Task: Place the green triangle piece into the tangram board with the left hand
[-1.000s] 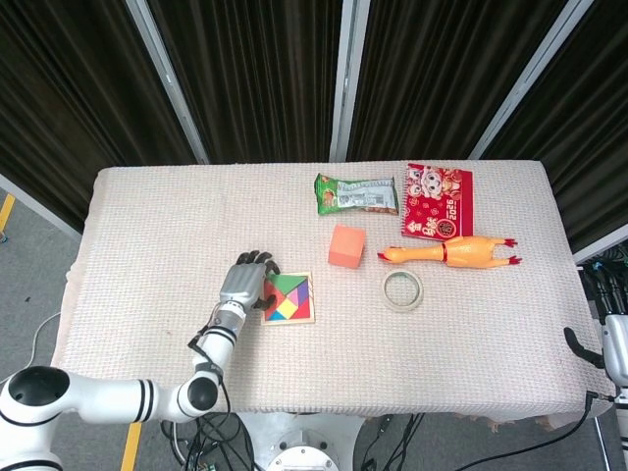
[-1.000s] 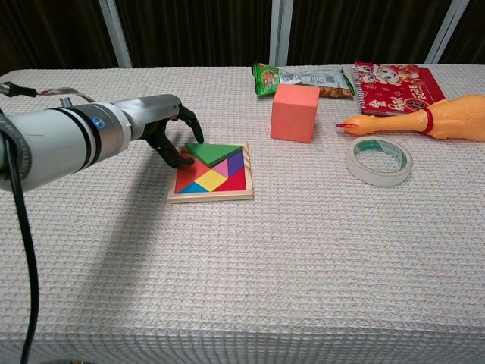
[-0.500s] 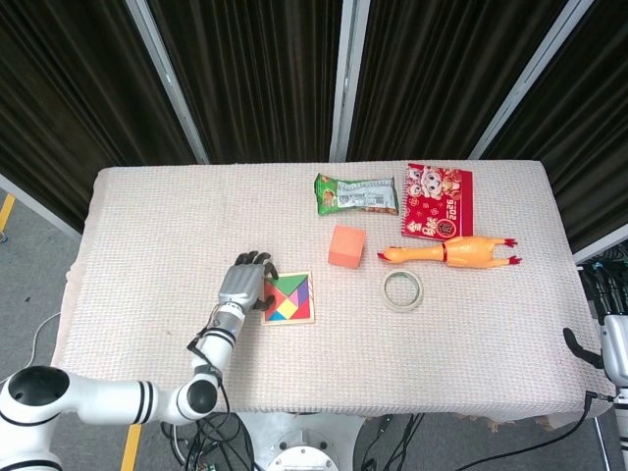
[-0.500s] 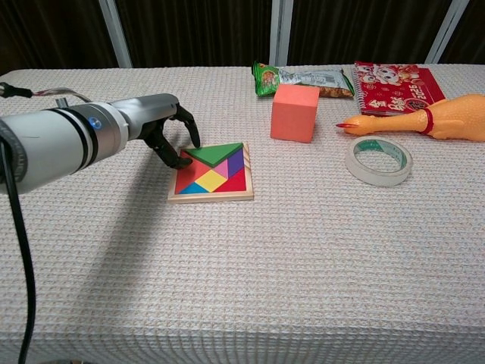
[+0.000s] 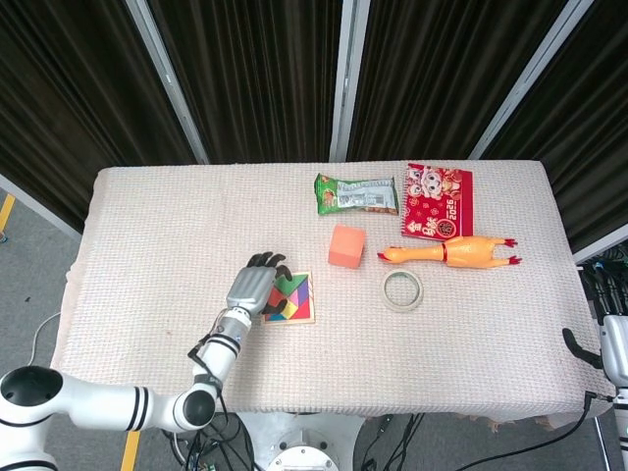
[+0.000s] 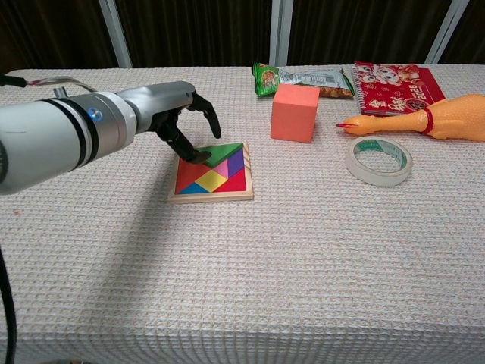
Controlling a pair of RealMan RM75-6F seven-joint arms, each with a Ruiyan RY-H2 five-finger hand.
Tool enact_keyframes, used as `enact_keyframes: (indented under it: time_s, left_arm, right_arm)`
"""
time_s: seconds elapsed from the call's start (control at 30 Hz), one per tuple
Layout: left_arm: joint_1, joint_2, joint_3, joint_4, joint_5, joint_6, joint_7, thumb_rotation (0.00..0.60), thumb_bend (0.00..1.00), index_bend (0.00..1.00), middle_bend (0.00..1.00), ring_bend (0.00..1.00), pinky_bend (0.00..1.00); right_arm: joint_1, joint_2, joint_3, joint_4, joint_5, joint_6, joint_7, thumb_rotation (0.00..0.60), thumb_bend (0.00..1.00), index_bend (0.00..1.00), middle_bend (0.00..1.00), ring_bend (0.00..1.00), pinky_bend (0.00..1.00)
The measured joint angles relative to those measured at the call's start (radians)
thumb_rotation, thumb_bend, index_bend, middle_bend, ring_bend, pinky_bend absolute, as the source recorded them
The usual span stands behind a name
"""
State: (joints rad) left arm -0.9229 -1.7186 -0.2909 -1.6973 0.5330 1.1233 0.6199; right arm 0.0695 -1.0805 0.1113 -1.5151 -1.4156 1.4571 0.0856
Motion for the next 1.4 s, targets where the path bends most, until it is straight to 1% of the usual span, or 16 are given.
enact_keyframes:
  time_s: [0.2,0.4,0.63,0.8,1.4]
  left_arm:
    - [-0.025,-0.033,0.008,0.026,-0.004,-0.011,0.017,0.6,0.36,0.33,0.09,0.0,0.02]
    - [-0.061,-0.068,-0.001,0.077,-0.029,-0.025,0.04,0.6,0.36,0.32,0.09,0.0,0.02]
    - [-0.081,-0.085,-0.007,0.108,-0.059,-0.035,0.056,0.6,0.36,0.32,0.09,0.0,0.02]
    - [-0.084,-0.094,-0.001,0.129,-0.073,-0.037,0.059,0.6,0.36,0.32,0.09,0.0,0.02]
    - [-0.066,-0.065,0.008,0.108,-0.097,-0.015,0.064,0.6,0.36,0.33,0.09,0.0,0.02]
  right_arm:
    - [-0.001,-0.001,0.0,0.01,0.002,-0.003,0.012,0.6,0.21,0.0,0.0,0.0,0.0]
    - [-0.004,0.0,0.001,0.02,0.006,-0.003,0.024,0.6,0.21,0.0,0.0,0.0,0.0]
    - [-0.005,-0.001,0.002,0.027,0.009,-0.003,0.032,0.6,0.21,0.0,0.0,0.0,0.0]
    - [-0.006,0.0,0.003,0.029,0.009,-0.002,0.035,0.6,0.21,0.0,0.0,0.0,0.0]
    - [-0.003,-0.003,0.002,0.025,0.007,-0.007,0.025,0.6,0.21,0.0,0.0,0.0,0.0]
